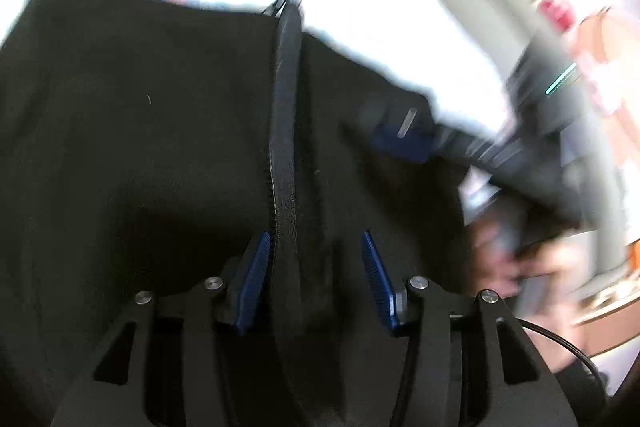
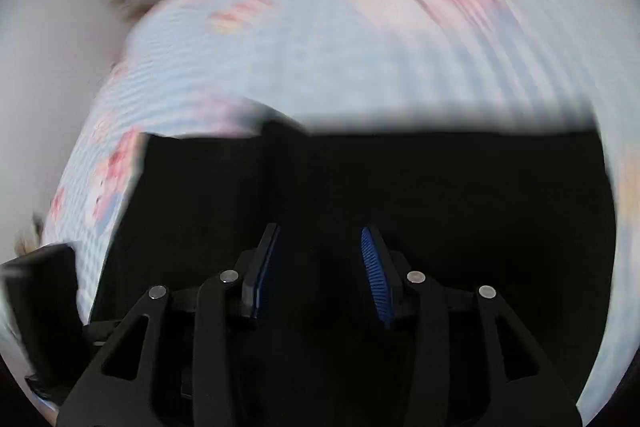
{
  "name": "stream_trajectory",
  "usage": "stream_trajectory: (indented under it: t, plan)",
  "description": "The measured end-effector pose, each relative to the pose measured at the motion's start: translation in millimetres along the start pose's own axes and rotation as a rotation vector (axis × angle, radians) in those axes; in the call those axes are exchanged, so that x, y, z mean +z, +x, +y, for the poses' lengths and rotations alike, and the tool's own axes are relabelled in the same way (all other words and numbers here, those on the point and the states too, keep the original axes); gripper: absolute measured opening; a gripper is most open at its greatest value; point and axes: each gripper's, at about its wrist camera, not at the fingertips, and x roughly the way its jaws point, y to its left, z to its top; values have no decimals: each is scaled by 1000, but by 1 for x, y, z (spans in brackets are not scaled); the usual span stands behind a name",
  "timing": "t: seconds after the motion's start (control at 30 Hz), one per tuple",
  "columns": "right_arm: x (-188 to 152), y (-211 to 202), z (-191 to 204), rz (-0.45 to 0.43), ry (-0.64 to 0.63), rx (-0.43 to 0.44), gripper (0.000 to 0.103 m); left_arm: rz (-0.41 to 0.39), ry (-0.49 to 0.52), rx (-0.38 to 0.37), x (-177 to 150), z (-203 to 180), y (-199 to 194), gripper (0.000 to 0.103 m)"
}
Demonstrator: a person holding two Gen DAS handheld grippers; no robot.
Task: Fold clothes
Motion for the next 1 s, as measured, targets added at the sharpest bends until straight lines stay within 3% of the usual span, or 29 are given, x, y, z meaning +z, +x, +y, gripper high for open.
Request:
stream_trajectory:
  t: [0.07,0.13,0.37,0.47,0.57,0.63,0.77,0.83,1.0]
  plan:
    - [-22,-24,-8,-35,-14,82,43,-126,15,-23,-13,-6,-43,50]
    - [-47,-50,-4,-64,-55,134,43,-177,-9,25,-33,-2,-74,48]
    - [-152,-127,-2,16,9,304,52,-67,-77,211,-132,15,-123,43]
    - [-208,-138,10,59,13,286,53,-72,-19,265,-162,-11,-130,43]
    - [-262,-143,20,87,15,264,55,-78,68,365,-191,-28,-113,43]
    - [-289,-148,23,96,31,260,55,-88,71,366,-193,-49,-122,43]
    - [-343,-160,33,91,19,234,56,-178,88,210,-229,-91,-172,43]
    - [-370,-166,38,88,13,221,56,-151,125,159,-256,-107,-181,44]
    - [-414,-174,42,42,-8,200,58,17,154,86,-319,-119,-151,45]
